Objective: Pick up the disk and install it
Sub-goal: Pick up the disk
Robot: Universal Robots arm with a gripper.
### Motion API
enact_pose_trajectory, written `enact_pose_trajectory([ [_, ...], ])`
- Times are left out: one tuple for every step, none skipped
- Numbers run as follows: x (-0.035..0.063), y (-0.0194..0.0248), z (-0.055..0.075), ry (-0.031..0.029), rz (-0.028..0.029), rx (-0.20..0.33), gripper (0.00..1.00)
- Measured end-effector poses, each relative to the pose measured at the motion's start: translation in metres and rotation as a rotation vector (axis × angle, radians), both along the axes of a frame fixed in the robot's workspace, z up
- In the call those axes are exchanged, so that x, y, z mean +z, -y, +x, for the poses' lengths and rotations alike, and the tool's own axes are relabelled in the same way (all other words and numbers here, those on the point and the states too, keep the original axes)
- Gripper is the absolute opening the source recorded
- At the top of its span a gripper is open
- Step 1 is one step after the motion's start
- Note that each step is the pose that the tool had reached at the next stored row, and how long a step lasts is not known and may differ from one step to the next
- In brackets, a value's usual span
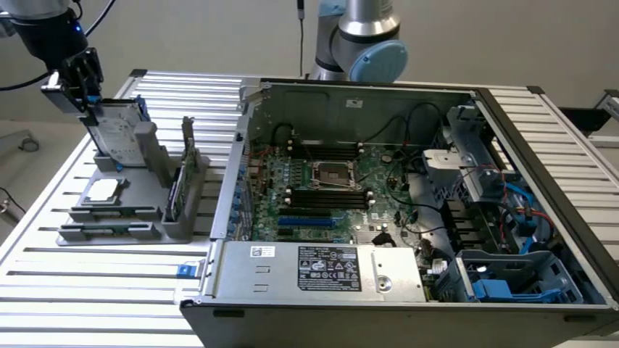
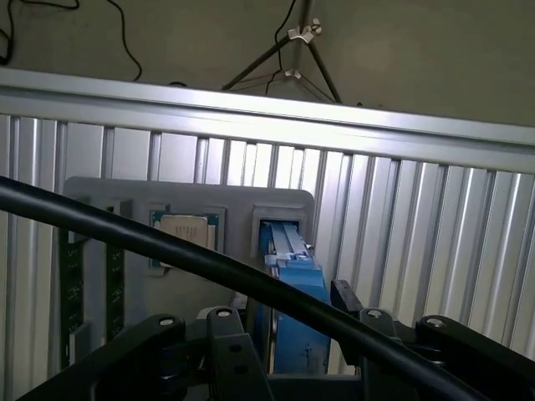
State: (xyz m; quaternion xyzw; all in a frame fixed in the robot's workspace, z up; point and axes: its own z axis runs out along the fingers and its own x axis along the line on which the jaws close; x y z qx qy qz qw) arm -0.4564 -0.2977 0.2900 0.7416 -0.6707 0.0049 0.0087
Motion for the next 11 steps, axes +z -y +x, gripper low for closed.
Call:
enact_pose_trajectory([
  [-0.0004, -0.0005, 0.0000, -0.0001, 0.0001, -0.001, 0.51],
  [-0.0008, -0.0010, 0.0000, 0.0002, 0.0003, -0.003, 0.51],
  [-0.0009, -0.0011, 0.0000, 0.0002, 0.0004, -0.004, 0.51],
  [-0.0009, -0.0011, 0.0000, 0.0001, 0.0005, -0.004, 0.51],
  [-0.0008, -0.0011, 0.0000, 0.0000, 0.0004, -0.004, 0.51],
  [-0.0008, -0.0011, 0.0000, 0.0000, 0.0005, -0.004, 0.51],
  [-0.0008, -0.0011, 0.0000, 0.0000, 0.0004, -0.004, 0.51],
  [-0.0008, -0.0012, 0.0000, 0.0000, 0.0004, -0.004, 0.51],
  [-0.0009, -0.0012, 0.0000, 0.0001, 0.0005, -0.004, 0.51],
  [-0.0009, -0.0012, 0.0000, 0.0001, 0.0005, -0.004, 0.51],
  [-0.0009, -0.0012, 0.0000, 0.0001, 0.0005, -0.004, 0.51],
])
